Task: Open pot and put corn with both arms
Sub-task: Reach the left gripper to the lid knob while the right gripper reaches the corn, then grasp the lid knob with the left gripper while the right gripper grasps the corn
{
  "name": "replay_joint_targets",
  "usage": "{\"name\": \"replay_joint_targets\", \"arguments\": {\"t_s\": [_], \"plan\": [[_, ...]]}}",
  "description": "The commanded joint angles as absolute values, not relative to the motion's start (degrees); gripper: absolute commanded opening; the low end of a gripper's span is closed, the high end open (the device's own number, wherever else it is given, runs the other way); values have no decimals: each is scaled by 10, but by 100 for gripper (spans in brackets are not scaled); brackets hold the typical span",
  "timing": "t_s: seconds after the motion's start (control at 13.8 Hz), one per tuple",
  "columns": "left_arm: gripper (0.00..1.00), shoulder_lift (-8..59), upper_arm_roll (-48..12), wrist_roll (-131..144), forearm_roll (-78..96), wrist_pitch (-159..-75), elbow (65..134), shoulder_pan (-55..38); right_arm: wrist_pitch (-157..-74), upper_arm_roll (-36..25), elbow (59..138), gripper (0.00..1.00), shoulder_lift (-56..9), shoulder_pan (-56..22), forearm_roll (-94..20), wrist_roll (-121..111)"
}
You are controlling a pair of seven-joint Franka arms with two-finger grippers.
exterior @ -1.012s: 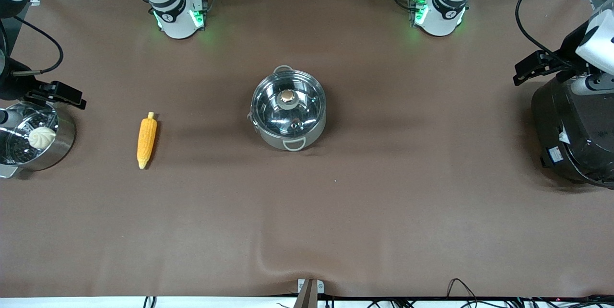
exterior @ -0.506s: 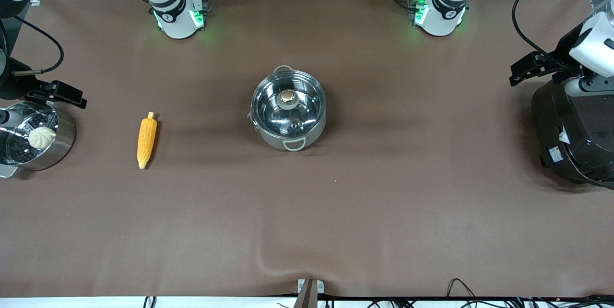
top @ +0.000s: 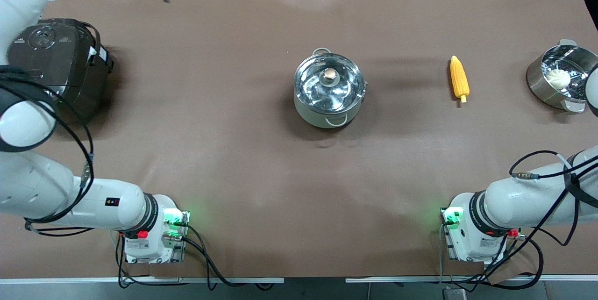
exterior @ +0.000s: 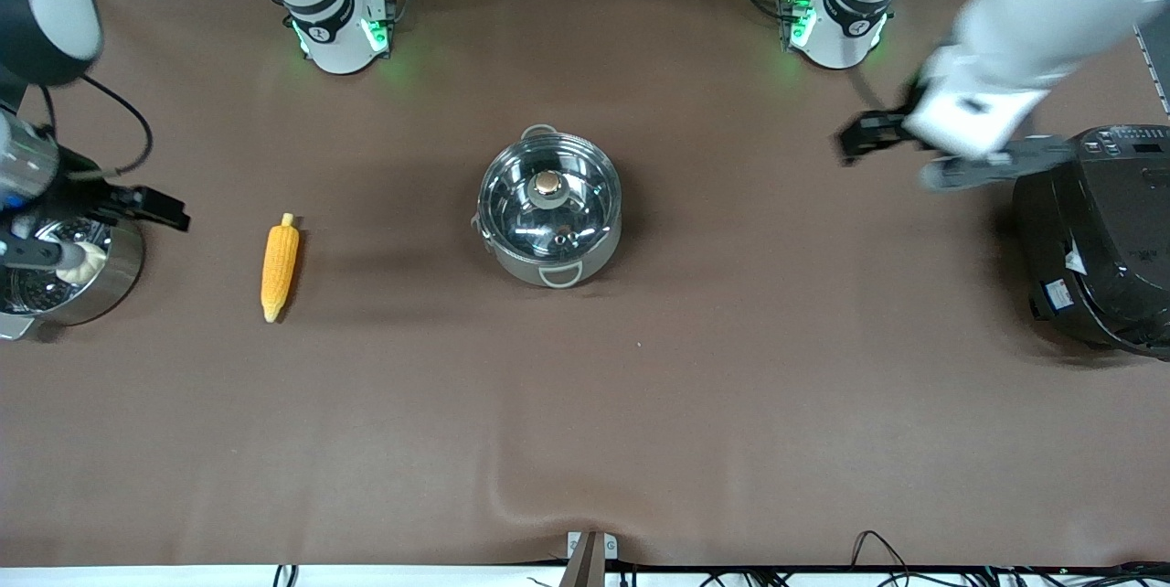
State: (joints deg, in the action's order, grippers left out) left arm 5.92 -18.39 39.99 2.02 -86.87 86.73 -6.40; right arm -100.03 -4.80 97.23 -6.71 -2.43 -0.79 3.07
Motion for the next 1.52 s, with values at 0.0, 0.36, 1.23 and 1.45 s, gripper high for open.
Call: {"name": "replay_joint_targets", "arguments": {"t_s": [0.0,0.36,1.23,1.45], "plan": [[100,153,-198,519,29,-873,773,-117,-1103,-45,1049,100,-69,-18,-4,22],[100,229,-192,715,28,-986,760,-255,-1280,-45,1150,100,-111,7,-4,-33],[100,361,-93,882,22,-1095,732,-453,-1381,-40,1174,100,-264,22,-27,-127],[100,378,-93,882,5,-1099,732,-454,-1381,-36,1179,100,-270,22,-54,-148]]}}
